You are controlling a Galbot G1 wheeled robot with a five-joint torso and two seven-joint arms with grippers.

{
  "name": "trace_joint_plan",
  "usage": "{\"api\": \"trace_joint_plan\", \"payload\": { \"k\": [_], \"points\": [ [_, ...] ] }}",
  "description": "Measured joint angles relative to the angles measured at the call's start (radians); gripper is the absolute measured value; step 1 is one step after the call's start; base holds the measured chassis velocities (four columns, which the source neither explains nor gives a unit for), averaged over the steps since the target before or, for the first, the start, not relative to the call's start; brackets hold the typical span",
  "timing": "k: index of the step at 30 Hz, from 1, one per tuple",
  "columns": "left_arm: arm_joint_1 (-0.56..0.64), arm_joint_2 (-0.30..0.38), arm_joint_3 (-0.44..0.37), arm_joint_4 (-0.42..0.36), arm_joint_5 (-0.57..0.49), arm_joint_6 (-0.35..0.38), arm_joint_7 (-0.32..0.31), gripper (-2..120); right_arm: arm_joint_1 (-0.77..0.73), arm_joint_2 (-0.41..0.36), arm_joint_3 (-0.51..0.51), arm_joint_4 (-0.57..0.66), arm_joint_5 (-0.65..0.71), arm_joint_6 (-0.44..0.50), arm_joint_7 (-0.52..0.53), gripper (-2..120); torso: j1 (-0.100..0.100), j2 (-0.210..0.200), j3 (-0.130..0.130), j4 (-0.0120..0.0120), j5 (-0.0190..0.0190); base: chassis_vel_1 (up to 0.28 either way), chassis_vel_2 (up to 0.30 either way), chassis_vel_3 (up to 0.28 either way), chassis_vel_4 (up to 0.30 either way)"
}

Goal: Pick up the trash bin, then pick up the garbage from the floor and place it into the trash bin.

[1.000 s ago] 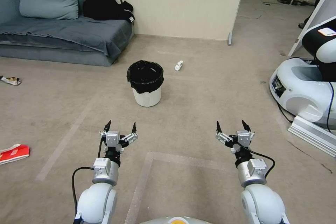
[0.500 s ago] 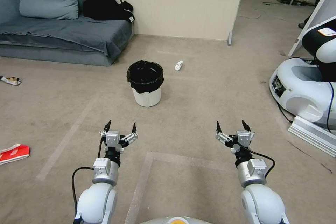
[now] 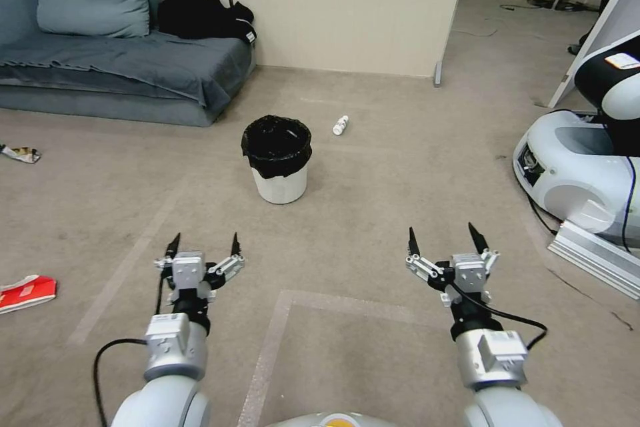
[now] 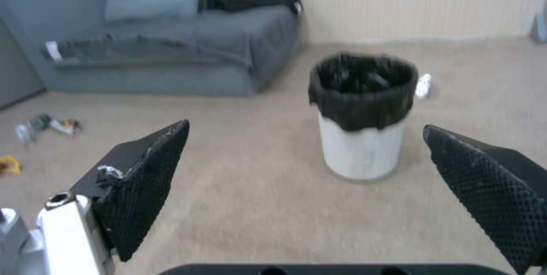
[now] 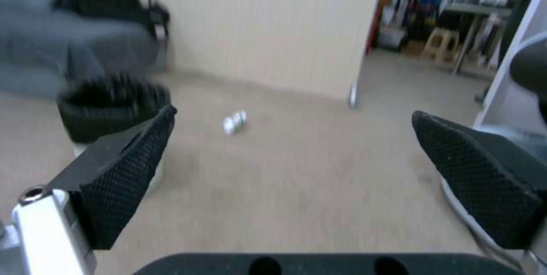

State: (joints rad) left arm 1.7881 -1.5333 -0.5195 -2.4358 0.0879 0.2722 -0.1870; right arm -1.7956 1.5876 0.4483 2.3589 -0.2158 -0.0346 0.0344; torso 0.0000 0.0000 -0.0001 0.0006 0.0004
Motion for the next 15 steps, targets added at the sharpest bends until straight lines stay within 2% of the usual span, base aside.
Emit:
{"api": "trace_joint_plan", "payload": {
  "k": [1,2,4,5,6,7,8,9,15],
  "points": [
    [0.008,0.000,0.000,-0.013,-0.001,-0.004,0.000,100,-0.020,0.007,-0.010,0.022,-0.006,0.009,0.002,100,0.000,0.000,0.000,0.0003,0.0017,0.000,0.000,0.000,0.000],
    [0.011,0.003,0.010,-0.018,-0.008,0.005,-0.009,100,-0.044,0.018,-0.024,0.056,-0.017,0.024,0.007,100,0.000,0.000,0.000,-0.0012,-0.0023,0.000,0.000,0.000,0.000],
    [0.027,0.005,0.026,-0.044,-0.010,0.030,-0.032,100,-0.050,0.020,-0.026,0.062,-0.020,0.028,0.008,100,0.000,0.000,0.000,-0.0009,-0.0020,0.000,0.000,0.000,0.000],
    [0.038,0.008,0.034,-0.072,-0.011,0.045,-0.049,100,-0.053,0.020,-0.029,0.063,-0.021,0.029,0.009,100,0.000,0.000,0.000,-0.0007,0.0019,0.000,0.000,0.000,0.000],
    [0.043,0.010,0.040,-0.077,-0.017,0.053,-0.050,100,-0.053,0.020,-0.029,0.064,-0.022,0.031,0.009,100,0.000,0.000,0.000,-0.0005,-0.0020,0.000,0.000,0.000,0.000],
    [0.043,0.010,0.040,-0.077,-0.017,0.053,-0.050,100,-0.053,0.020,-0.029,0.064,-0.022,0.031,0.009,100,0.000,0.000,0.000,-0.0005,-0.0020,0.000,0.000,0.000,0.000],
    [0.043,0.011,0.040,-0.080,-0.016,0.053,-0.049,100,-0.052,0.020,-0.029,0.064,-0.022,0.031,0.009,100,0.000,0.000,0.000,-0.0006,0.0008,0.000,0.000,0.000,0.000],
    [0.043,0.012,0.041,-0.081,-0.016,0.053,-0.046,100,-0.053,0.020,-0.030,0.064,-0.022,0.032,0.009,100,0.000,0.000,0.000,-0.0005,-0.0011,0.000,0.000,0.000,0.000],
    [0.040,0.012,0.049,-0.074,-0.016,0.053,-0.043,100,-0.049,0.020,-0.030,0.054,-0.025,0.051,0.006,100,0.000,0.000,0.000,-0.0005,-0.0002,0.000,0.000,0.000,0.000]
  ]
}}
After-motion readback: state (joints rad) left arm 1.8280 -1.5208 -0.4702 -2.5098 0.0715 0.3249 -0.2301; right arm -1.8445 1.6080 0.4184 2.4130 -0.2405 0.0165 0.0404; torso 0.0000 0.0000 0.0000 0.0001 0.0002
